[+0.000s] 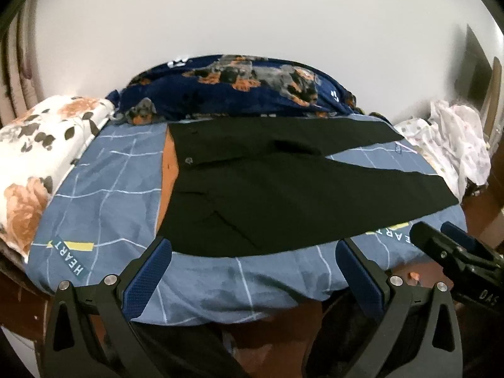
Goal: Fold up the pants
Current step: 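Move both grippers over the black trousers toward waistband and leg hems, then lower the left gripper onto the waistband corner and close it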
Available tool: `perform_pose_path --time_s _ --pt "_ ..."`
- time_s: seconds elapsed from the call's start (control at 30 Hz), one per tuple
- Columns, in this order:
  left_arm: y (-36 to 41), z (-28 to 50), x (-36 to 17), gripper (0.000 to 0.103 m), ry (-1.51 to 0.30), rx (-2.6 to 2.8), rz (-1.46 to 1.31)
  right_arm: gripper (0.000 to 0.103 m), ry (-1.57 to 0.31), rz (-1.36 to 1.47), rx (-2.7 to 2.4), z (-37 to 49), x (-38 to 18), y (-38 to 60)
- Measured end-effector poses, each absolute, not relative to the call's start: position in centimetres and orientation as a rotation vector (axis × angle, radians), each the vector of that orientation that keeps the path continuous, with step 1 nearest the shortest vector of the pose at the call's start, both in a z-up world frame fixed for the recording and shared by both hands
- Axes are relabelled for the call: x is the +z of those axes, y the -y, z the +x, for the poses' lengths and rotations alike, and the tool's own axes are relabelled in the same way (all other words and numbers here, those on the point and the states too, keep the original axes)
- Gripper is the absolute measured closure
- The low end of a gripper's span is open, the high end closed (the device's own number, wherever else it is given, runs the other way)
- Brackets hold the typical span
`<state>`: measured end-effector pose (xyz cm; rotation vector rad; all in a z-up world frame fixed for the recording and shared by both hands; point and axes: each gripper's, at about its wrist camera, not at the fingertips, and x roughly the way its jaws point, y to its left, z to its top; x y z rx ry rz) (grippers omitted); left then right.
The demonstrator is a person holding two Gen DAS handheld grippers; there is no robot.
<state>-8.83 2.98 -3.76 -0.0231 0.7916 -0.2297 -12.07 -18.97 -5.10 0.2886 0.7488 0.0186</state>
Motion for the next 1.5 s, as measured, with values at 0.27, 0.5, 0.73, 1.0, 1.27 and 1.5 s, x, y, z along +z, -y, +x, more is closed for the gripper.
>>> perform_pose_path --time_s 0.27,0.5,0.73,1.0,1.27,1.5 --pt "-2.8 -7.4 -3.0 0.000 -0.731 -0.188 0.048 0.000 -0.731 0.266 0.060 -10.6 -4.3 18.7" --pt "-4.4 -3.8 -3.3 0.000 -0.758 -0.119 0.021 0.000 -0.715 0.290 0.009 -7.7 -3.3 19.9" --pt "-5.7 -0.7 -4.2 0.000 -0.784 -0.065 0.007 0.000 -0.762 0.249 -0.003 -5.4 -4.0 19.9" --pt "-6.3 2.2 -4.8 0.000 -0.787 -0.037 0.022 0.000 -0.797 0.218 0.006 -3.9 -4.6 19.7" --pt "-6.2 5.6 -5.9 0.000 -0.772 0.002 0.081 0.000 -0.854 0.271 0.003 -1.9 -6.2 20.3" --pt "-7.0 9.6 -7.5 0.000 -0.782 0.046 0.120 0.000 -0.896 0.296 0.002 -0.7 -7.8 20.5"
